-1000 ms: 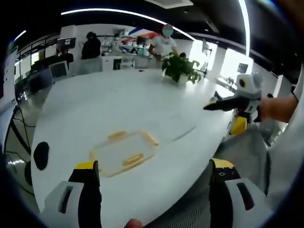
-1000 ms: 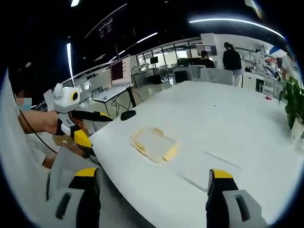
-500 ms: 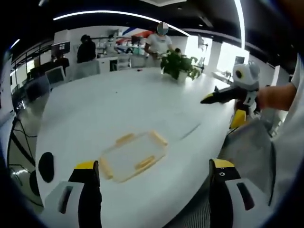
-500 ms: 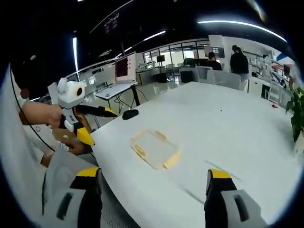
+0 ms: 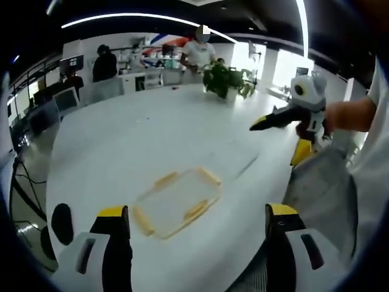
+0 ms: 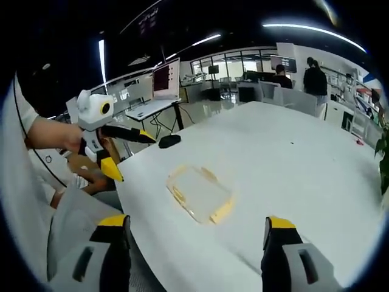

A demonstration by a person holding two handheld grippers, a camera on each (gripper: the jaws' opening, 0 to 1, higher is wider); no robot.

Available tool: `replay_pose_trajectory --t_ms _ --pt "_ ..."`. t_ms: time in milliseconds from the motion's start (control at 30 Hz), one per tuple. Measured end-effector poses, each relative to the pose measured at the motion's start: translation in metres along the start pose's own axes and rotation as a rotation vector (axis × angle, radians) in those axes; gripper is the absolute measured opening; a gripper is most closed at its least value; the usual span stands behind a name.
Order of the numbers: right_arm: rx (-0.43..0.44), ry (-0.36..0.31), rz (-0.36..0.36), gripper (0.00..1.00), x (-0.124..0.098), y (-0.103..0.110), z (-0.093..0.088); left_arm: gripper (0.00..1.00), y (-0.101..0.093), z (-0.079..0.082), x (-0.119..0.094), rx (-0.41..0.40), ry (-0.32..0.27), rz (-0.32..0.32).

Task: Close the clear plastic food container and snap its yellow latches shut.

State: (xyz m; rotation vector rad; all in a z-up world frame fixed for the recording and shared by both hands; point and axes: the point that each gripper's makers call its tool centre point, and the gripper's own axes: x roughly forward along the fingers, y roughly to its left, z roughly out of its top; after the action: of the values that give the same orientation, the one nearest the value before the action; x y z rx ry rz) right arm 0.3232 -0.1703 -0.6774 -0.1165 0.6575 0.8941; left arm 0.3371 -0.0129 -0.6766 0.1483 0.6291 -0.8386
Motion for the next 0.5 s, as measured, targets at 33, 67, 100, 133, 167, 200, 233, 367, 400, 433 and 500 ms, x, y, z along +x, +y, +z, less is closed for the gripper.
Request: replay_pose_trajectory --t_ms 33,67,100,133,167,200,233,367,400,433,500 --pt "-0.002 -0.002 0.001 0.89 0.002 -0.001 0.001 0.9 0.001 0.0 0.0 0.0 0.002 -0.002" --pt "-0.001 0.001 0.003 0.89 0.004 -0.002 0.001 0.9 0.002 -0.001 0.001 -0.001 0.001 -0.004" --pt "-0.001 0.002 0.005 0.89 0.005 -0.002 0.002 0.89 0.004 -0.001 0.001 -0.004 0.0 -0.007" --pt "-0.007 0.003 0.006 0.89 0.008 -0.003 0.003 0.89 0.005 -0.002 0.002 -0.007 -0.001 -0.011" --pt "-0.01 0.006 0.006 0.89 0.009 -0.004 0.003 0.89 0.006 -0.002 0.002 -0.008 -0.001 -0.017" --pt "-0.013 0.01 0.007 0.89 0.011 -0.005 0.003 0.88 0.007 -0.003 0.003 -0.007 0.001 -0.017" --pt "-0.014 0.012 0.009 0.89 0.012 -0.005 0.003 0.85 0.009 -0.005 0.004 0.003 0.011 -0.016" --pt "-0.032 0.033 0.021 0.89 0.016 -0.007 0.002 0.83 0.013 -0.005 0.009 -0.009 0.001 -0.039" --pt "-0.035 0.037 0.021 0.89 0.017 -0.009 0.001 0.84 0.014 -0.006 0.009 -0.016 0.006 -0.043" --pt "-0.039 0.04 0.023 0.88 0.018 -0.01 0.001 0.83 0.017 -0.008 0.011 -0.007 0.015 -0.041" --pt "-0.052 0.049 0.028 0.88 0.02 -0.013 0.001 0.82 0.021 -0.011 0.014 0.027 0.036 -0.043"
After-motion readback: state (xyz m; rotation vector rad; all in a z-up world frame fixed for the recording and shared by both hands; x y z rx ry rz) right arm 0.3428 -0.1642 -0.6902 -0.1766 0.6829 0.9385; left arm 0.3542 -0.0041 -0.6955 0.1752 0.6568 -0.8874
